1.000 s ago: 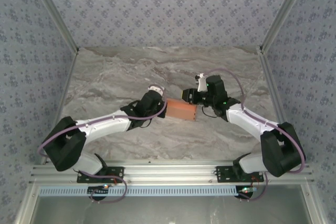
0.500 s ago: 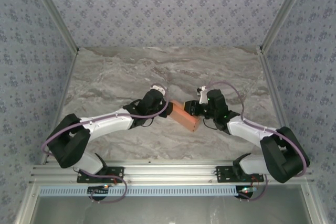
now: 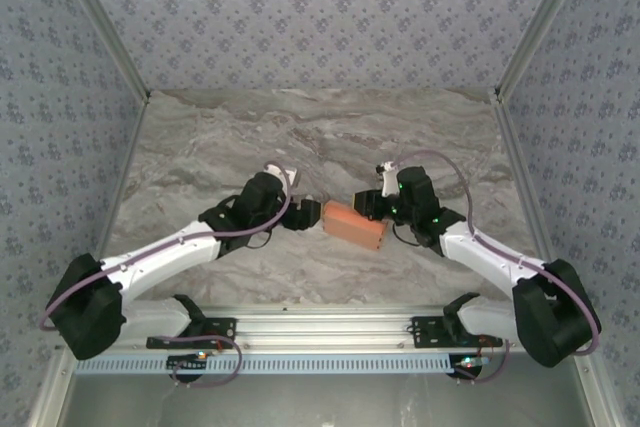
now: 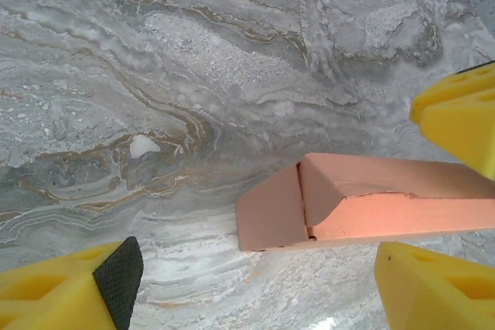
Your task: Fold the paper box
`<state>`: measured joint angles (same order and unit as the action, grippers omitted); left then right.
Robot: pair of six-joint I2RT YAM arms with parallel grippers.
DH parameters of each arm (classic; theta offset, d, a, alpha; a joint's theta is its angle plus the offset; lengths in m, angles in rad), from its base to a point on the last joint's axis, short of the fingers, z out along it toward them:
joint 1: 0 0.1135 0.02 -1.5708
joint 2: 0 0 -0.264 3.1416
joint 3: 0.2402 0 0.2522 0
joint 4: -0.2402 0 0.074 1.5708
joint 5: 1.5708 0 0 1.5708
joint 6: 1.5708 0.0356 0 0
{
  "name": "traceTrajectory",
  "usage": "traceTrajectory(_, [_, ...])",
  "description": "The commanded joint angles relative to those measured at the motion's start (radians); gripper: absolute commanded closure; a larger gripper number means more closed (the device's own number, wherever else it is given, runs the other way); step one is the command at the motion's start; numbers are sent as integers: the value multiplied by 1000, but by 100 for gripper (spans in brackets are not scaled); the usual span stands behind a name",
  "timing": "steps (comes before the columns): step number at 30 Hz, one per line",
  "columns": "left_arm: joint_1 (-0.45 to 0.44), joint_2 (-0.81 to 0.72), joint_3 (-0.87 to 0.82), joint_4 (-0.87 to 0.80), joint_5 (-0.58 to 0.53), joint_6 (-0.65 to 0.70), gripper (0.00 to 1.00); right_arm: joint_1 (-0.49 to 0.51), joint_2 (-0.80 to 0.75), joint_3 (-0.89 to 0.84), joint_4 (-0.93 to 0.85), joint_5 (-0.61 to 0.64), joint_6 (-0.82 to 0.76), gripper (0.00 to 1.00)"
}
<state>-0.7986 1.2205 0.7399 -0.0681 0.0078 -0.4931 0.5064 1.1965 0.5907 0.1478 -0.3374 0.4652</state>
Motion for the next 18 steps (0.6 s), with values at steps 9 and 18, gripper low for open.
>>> traceTrajectory(9, [56,83,38,44,114,-140,19,60,47,140,12,-92,-35,75])
traceTrajectory(18, [102,135,57,2,111,-209,18,98,181,82,116,-98,-15,79])
